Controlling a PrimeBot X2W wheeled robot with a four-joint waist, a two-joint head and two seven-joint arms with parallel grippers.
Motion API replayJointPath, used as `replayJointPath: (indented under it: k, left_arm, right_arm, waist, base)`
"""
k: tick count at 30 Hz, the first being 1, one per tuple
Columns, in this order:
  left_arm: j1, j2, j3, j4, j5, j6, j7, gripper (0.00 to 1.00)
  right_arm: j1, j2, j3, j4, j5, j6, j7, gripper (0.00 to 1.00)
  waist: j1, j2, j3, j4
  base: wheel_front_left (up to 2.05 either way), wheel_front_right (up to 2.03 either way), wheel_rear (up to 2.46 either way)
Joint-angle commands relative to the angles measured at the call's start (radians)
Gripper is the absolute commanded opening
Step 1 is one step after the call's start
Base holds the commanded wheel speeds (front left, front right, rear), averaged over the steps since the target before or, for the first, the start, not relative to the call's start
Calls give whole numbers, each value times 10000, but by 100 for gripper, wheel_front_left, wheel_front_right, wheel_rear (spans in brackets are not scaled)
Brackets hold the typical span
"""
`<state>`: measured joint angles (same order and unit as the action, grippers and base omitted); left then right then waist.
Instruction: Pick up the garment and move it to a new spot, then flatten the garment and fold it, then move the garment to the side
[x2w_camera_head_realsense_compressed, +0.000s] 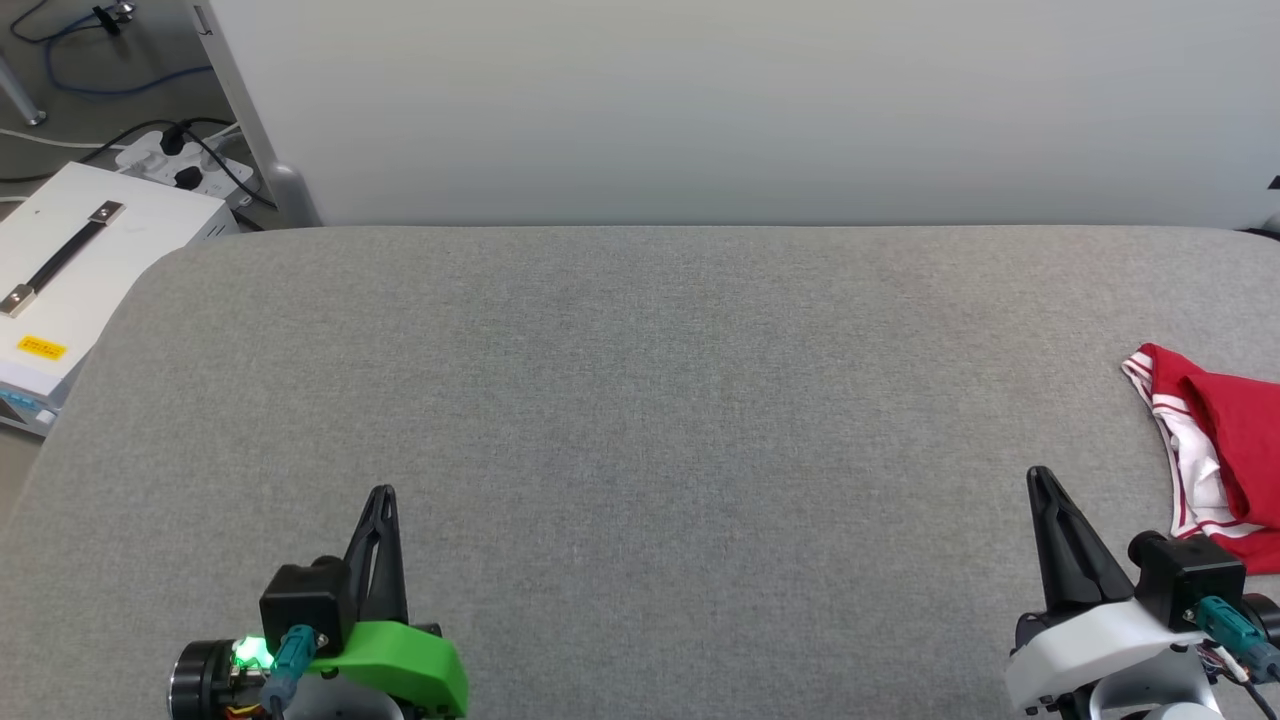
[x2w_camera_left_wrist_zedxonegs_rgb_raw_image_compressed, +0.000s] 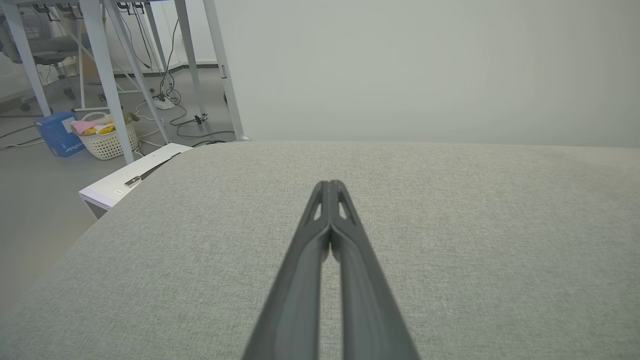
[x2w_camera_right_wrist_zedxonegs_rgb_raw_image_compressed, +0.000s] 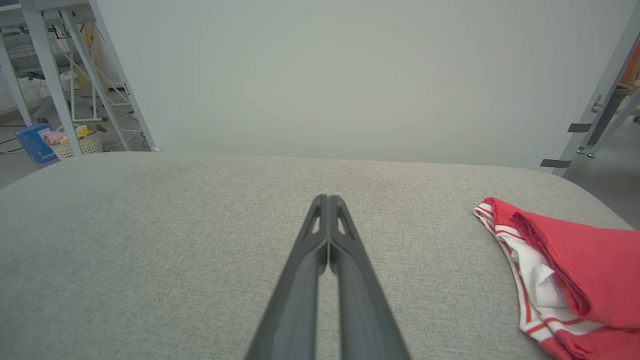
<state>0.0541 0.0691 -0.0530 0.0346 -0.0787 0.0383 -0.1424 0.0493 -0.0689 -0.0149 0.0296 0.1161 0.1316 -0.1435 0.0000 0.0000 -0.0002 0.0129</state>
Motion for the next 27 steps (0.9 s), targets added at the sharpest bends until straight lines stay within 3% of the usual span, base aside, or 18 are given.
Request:
replayJointPath:
  k: [1,27]
  left_arm:
    - [-197,-37,61,-47,125,-76,54,0]
    - [-338,-99,253,-169,396,-202,614,0]
  right_arm:
    - [-168,31,27,-76,-104,-5,85,0]
    - [-301,95,77,-166,-536,-7,637,0]
  waist:
    - [0,0,0,-2]
    - [0,0,1,-54]
  base:
    - [0,0,0]
    - [0,0,0]
